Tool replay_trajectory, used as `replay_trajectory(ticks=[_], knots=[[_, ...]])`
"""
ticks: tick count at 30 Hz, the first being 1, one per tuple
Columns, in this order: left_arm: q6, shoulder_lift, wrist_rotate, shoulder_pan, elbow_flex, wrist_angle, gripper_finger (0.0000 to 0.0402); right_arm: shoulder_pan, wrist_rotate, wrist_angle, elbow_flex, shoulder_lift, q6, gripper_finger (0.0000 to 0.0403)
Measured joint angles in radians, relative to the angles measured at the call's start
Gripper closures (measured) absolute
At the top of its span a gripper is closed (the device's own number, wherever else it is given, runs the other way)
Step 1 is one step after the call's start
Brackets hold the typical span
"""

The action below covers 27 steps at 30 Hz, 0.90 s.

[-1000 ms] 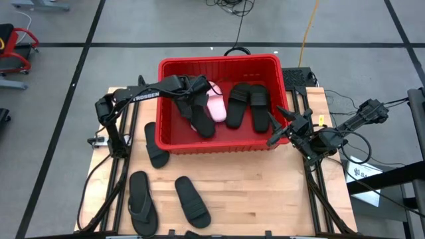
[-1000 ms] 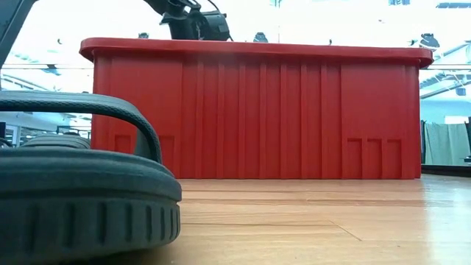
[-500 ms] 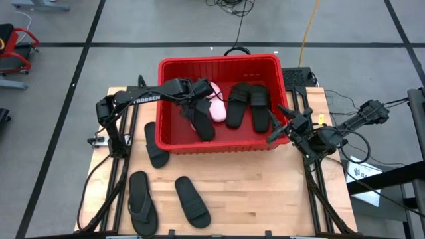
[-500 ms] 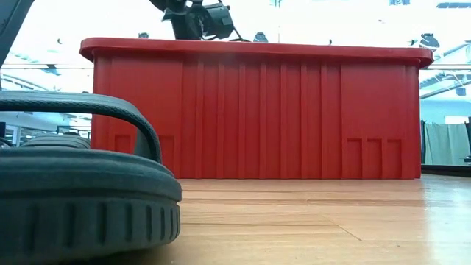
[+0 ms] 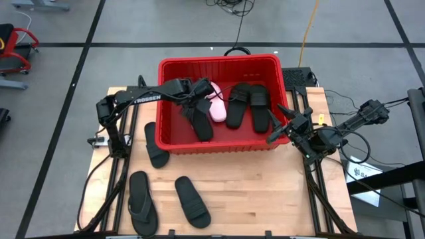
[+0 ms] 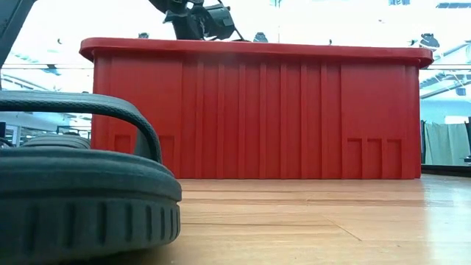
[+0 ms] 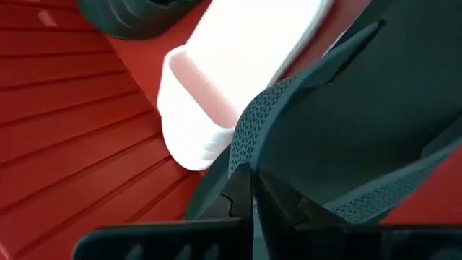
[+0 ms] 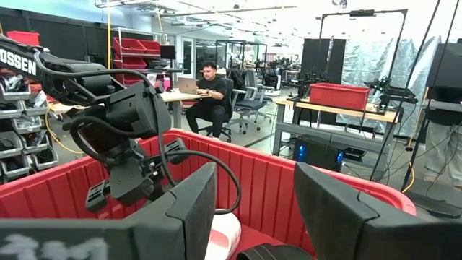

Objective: Pick and place slides into bin
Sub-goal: Put the black slipper into the red bin

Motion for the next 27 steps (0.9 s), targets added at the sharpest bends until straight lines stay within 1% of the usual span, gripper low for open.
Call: replay_trajectory(ticks=[3,5,17,23,27], knots=[[-0.034,0.0,0.001,0.0,0.0,0.009,0.0399,0.0,0.0,0.0,0.0,0.0,0.0,0.0227],[-0.036,0.0,0.001,0.0,0.0,0.014,0.0392,0.0,-0.001,0.0,0.0,0.0,0.0,0.0227],[-0.04,0.001,0.002,0.0,0.0,0.019,0.0315,0.0,-0.003,0.0,0.0,0.0,0.0,0.0227],[-0.091,0.001,0.0,0.0,0.0,0.019,0.0296,0.0,-0.003,0.0,0.0,0.0,-0.002,0.0227],[-0.097,0.001,-0.001,-0.003,0.0,0.019,0.0291,0.0,-0.003,0.0,0.0,0.0,-0.003,0.0227]])
